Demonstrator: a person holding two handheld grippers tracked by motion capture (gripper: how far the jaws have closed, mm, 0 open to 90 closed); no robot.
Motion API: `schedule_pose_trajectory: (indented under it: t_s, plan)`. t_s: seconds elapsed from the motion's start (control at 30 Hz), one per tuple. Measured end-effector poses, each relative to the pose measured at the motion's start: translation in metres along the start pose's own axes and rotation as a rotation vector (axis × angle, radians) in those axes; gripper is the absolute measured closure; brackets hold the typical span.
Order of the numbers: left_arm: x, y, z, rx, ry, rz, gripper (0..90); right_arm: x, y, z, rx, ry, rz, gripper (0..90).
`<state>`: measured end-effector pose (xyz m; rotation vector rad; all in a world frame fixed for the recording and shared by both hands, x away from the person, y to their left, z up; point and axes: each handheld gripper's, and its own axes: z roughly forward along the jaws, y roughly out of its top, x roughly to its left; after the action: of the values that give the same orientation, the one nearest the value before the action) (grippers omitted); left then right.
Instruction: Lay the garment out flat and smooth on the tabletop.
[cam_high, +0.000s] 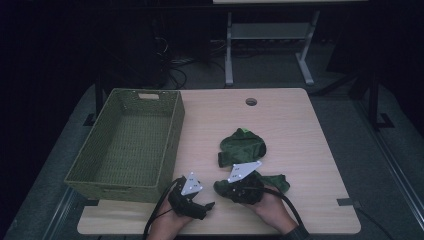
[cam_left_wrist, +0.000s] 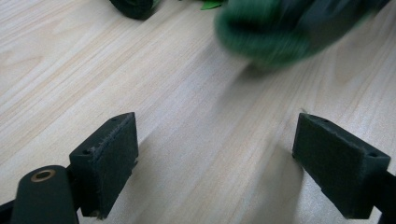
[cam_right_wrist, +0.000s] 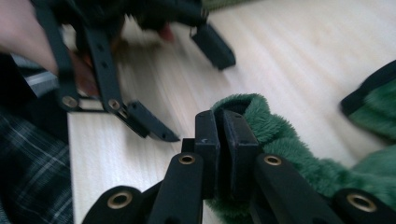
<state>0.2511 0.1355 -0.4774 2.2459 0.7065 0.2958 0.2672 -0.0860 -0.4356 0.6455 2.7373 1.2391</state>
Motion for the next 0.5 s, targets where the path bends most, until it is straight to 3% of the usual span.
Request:
schedule_pose_trajectory:
  t_s: [0.23,0.5]
  plan:
    - [0.0,0.0,0.0,0.002,-0.001,-0.002,13.6,-0.008,-0.001,-0.035,-0.133,-0.019,0.029,84.0]
    - [0.0,0.0,0.0,-0.002,0.0,-0.003,13.7,-0.024,-0.011,-0.064,-0.196,-0.073,0.074,83.1]
